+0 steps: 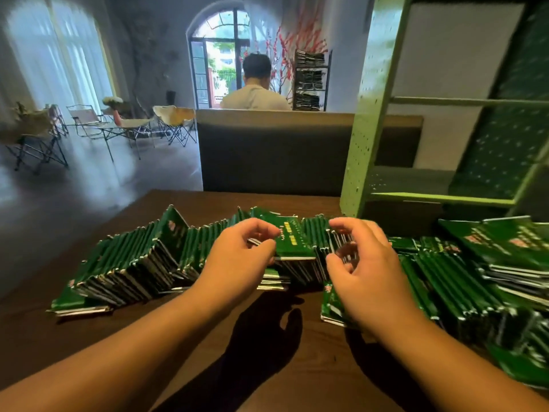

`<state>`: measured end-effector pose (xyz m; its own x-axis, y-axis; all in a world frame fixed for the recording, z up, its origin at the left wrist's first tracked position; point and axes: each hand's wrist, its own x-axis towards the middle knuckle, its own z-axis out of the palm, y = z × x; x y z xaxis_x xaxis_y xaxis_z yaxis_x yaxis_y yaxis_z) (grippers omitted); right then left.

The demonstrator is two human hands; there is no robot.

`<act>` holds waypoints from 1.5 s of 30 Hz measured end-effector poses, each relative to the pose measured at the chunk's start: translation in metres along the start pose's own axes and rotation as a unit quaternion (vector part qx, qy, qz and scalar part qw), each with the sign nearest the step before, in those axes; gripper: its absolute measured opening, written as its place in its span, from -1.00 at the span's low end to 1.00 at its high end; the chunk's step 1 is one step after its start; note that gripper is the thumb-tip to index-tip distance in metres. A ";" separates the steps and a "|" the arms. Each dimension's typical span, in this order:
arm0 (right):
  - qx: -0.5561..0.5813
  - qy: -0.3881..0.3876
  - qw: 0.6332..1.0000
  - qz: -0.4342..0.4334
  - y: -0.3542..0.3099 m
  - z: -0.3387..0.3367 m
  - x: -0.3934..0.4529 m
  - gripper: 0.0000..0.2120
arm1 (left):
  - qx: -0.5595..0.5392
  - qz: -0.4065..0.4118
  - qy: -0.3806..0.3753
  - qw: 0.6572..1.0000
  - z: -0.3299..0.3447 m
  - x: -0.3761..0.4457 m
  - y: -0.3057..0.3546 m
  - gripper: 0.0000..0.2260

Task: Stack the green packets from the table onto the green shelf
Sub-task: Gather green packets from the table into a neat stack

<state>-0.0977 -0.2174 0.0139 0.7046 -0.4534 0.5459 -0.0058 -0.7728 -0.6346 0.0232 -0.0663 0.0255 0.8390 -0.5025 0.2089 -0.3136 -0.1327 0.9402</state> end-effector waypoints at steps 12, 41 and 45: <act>-0.196 -0.141 0.966 0.097 0.033 -0.001 0.037 -0.25 | 0.192 0.095 0.002 0.977 0.040 0.010 -0.013 -0.71; -0.286 -0.154 0.943 0.078 0.049 0.020 0.062 -0.19 | 0.533 0.203 -0.062 0.819 0.018 0.017 -0.038 -0.44; -0.315 -0.182 0.931 0.029 0.040 0.030 0.064 -0.11 | 0.535 0.207 -0.063 0.817 0.017 0.017 -0.038 -0.43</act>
<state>-0.0314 -0.2646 0.0072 0.8837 -0.4098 0.2260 -0.3848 -0.9111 -0.1477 0.0419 -0.0847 -0.0117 0.5315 -0.7685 0.3562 -0.8245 -0.5657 0.0098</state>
